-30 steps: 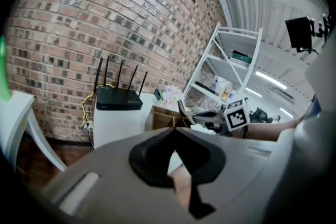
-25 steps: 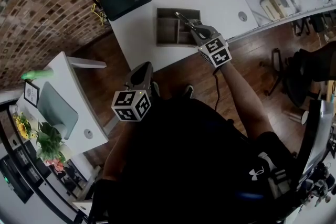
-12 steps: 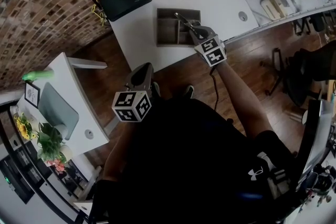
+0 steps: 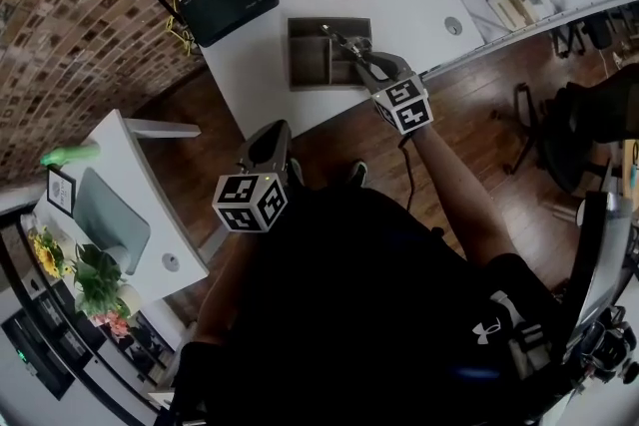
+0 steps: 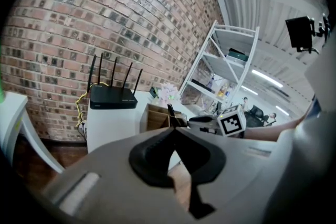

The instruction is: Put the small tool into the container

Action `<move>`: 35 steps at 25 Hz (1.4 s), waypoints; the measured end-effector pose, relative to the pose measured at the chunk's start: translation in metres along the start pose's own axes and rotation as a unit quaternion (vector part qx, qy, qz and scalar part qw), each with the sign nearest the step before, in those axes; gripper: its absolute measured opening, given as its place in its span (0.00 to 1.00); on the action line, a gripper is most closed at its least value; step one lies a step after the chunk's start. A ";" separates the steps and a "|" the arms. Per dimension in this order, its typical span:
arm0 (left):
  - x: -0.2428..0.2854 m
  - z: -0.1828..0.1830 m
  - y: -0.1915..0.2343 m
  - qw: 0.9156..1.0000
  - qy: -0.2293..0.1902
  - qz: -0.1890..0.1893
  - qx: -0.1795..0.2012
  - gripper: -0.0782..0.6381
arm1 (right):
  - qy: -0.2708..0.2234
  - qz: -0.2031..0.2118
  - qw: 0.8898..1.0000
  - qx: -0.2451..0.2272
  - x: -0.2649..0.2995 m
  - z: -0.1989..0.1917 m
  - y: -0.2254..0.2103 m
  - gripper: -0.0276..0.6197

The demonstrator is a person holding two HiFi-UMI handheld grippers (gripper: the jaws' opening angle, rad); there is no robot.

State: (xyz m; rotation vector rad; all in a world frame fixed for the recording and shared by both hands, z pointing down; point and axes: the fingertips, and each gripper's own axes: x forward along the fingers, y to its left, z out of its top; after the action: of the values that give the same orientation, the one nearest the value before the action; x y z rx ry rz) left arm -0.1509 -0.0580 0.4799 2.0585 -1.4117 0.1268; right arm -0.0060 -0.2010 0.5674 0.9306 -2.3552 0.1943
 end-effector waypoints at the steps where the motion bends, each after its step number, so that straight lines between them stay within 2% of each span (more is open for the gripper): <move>1: 0.002 0.000 -0.003 1.000 0.002 -0.004 0.002 0.11 | -0.008 -0.003 1.000 0.008 -0.006 0.003 0.000 0.19; 6: 0.015 -0.004 -0.022 0.999 0.016 -0.028 0.017 0.11 | -0.042 -0.010 0.998 0.054 -0.040 0.000 -0.006 0.17; 9: 0.024 -0.007 -0.037 0.998 0.026 -0.044 0.030 0.11 | -0.068 -0.011 0.993 0.097 -0.065 -0.001 -0.008 0.14; 14: 0.039 -0.012 -0.066 0.996 0.042 -0.068 0.048 0.11 | -0.114 -0.024 0.975 0.192 -0.116 -0.003 -0.017 0.07; 18: 0.049 -0.014 -0.085 0.993 0.050 -0.082 0.062 0.11 | -0.148 -0.034 0.959 0.240 -0.153 -0.005 -0.020 0.07; 27: 0.061 -0.021 -0.114 0.988 0.065 -0.107 0.087 0.11 | -0.204 -0.031 0.946 0.251 -0.204 0.009 0.010 0.06; 35: 0.056 -0.014 -0.105 0.988 0.056 -0.114 0.088 0.11 | -0.212 -0.029 0.948 0.236 -0.199 0.028 0.029 0.06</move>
State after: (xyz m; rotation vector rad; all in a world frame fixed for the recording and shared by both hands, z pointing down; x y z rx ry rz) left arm -0.0324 -0.0717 0.4680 2.3025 -1.1236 0.2756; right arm 0.0771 -0.0740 0.4323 1.3805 -2.7257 0.6082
